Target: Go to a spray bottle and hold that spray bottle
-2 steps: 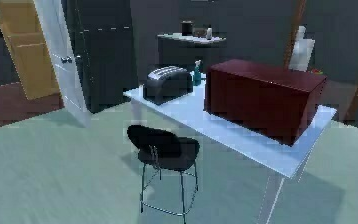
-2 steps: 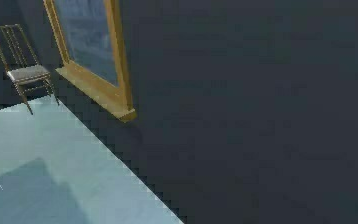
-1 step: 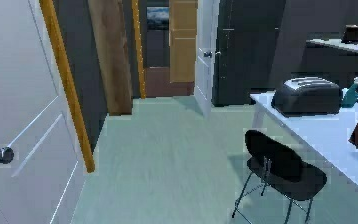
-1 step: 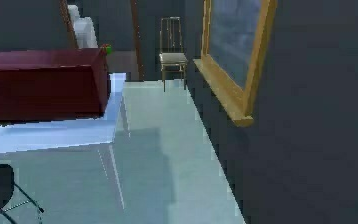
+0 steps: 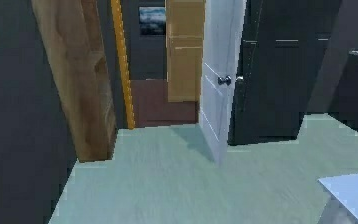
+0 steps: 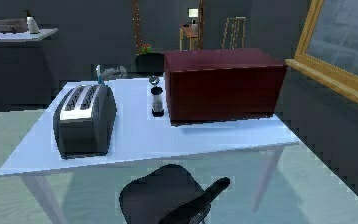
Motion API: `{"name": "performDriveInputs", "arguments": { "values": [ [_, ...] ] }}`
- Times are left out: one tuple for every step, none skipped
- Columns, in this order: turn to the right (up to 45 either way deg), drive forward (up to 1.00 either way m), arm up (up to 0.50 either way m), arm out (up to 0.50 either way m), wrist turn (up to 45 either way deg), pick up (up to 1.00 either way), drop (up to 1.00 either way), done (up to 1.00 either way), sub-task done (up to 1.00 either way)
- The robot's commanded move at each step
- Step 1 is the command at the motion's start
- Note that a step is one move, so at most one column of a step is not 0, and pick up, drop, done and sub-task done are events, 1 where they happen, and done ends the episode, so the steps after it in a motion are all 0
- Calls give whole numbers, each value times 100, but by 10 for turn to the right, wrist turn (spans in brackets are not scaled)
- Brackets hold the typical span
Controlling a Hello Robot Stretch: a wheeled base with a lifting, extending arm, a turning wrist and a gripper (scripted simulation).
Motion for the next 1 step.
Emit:
{"name": "performDriveInputs", "arguments": {
  "values": [
    [-60,0,0,0,0,0,0,0,0]
  ]
}}
